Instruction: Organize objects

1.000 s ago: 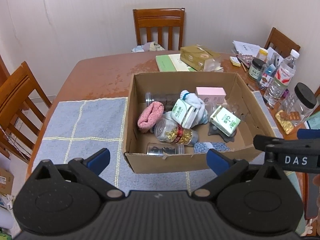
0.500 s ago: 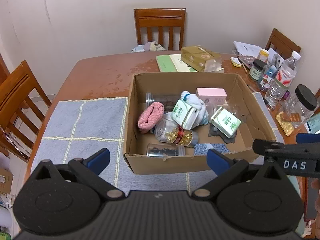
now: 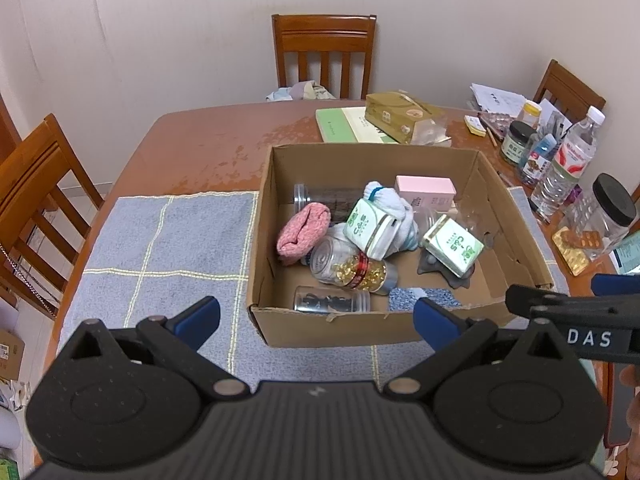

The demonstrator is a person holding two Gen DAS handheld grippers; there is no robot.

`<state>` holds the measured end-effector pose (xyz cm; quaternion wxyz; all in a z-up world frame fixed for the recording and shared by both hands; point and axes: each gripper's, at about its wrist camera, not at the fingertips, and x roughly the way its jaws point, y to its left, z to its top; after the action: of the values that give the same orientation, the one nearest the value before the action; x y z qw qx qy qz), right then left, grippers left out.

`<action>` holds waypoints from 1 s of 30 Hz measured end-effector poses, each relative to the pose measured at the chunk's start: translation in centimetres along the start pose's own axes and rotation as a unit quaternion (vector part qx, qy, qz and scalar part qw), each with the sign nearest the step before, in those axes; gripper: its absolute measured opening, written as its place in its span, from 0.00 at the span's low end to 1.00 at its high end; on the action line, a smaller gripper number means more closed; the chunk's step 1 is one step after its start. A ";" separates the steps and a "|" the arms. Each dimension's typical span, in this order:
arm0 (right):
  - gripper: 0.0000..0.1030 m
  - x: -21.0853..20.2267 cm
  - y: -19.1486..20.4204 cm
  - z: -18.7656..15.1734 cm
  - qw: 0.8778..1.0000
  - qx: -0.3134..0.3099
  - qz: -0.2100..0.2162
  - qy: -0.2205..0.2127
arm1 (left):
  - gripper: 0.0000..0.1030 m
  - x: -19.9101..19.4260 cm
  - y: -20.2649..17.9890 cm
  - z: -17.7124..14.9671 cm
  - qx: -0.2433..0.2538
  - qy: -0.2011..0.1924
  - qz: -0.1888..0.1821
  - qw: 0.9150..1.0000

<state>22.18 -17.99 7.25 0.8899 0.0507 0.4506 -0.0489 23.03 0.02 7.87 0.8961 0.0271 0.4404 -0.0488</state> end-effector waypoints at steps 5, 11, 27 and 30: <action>1.00 0.0 -0.1 0.0 1.000 0.003 0.002 0.002 | 0.99 0.0 0.0 0.0 0.001 -0.001 0.000 1.000; 1.00 0.0 0.0 0.0 1.000 0.003 0.002 0.002 | 0.99 0.0 0.0 0.1 0.002 0.000 0.000 1.000; 1.00 0.0 0.3 -0.1 1.000 0.002 0.003 0.005 | 0.99 0.0 0.0 -0.1 0.001 0.002 0.000 1.000; 1.00 0.1 0.3 -0.1 1.000 0.002 0.003 0.005 | 0.99 0.0 0.0 -0.1 0.003 0.003 0.001 1.000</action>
<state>22.19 -17.72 7.19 0.8878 0.0535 0.4546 -0.0471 22.93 0.02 7.84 0.8949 0.0303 0.4425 -0.0487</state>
